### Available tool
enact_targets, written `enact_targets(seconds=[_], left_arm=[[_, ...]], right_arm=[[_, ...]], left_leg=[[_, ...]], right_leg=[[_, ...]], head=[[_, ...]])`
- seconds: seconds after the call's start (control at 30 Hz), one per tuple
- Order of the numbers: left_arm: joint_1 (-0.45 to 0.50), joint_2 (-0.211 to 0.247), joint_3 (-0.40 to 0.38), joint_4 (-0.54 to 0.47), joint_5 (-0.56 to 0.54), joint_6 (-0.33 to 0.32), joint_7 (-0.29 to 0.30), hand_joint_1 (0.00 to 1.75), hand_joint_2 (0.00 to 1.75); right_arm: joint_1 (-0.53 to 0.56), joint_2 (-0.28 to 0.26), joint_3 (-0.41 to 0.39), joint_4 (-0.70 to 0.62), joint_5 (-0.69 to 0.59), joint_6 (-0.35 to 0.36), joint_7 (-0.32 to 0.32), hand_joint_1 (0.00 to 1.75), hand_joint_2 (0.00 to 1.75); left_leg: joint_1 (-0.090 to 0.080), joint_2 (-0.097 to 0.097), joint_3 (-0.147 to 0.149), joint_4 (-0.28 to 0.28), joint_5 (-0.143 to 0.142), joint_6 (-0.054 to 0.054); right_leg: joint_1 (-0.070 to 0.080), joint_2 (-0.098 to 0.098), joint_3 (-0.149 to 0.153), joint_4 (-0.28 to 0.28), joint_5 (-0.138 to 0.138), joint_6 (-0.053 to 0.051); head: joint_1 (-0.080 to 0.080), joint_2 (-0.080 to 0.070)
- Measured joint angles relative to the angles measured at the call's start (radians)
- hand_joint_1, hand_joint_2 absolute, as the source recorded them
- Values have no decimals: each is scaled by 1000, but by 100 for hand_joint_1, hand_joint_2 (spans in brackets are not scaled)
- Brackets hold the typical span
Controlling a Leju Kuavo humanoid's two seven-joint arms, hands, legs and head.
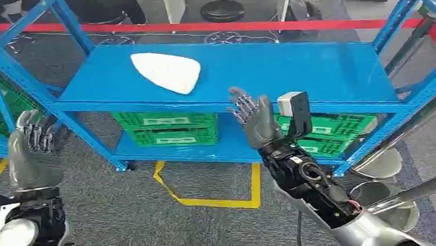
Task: Take the parts from the cabinet and place them on the table.
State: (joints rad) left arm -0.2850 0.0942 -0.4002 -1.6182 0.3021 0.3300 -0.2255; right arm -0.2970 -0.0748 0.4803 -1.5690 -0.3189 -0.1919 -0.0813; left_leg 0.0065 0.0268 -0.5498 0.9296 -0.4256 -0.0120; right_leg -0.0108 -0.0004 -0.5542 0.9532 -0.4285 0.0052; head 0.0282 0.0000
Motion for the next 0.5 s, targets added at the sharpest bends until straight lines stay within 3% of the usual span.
enact_targets(seconds=[0.5], left_arm=[[1,0,0,4,13,-17,9,0,0]], right_arm=[[-11,0,-7,1,20,-20,9,0,0]], left_leg=[[0,0,0,0,0,0]], right_leg=[[0,0,0,0,0,0]], head=[[0,0]])
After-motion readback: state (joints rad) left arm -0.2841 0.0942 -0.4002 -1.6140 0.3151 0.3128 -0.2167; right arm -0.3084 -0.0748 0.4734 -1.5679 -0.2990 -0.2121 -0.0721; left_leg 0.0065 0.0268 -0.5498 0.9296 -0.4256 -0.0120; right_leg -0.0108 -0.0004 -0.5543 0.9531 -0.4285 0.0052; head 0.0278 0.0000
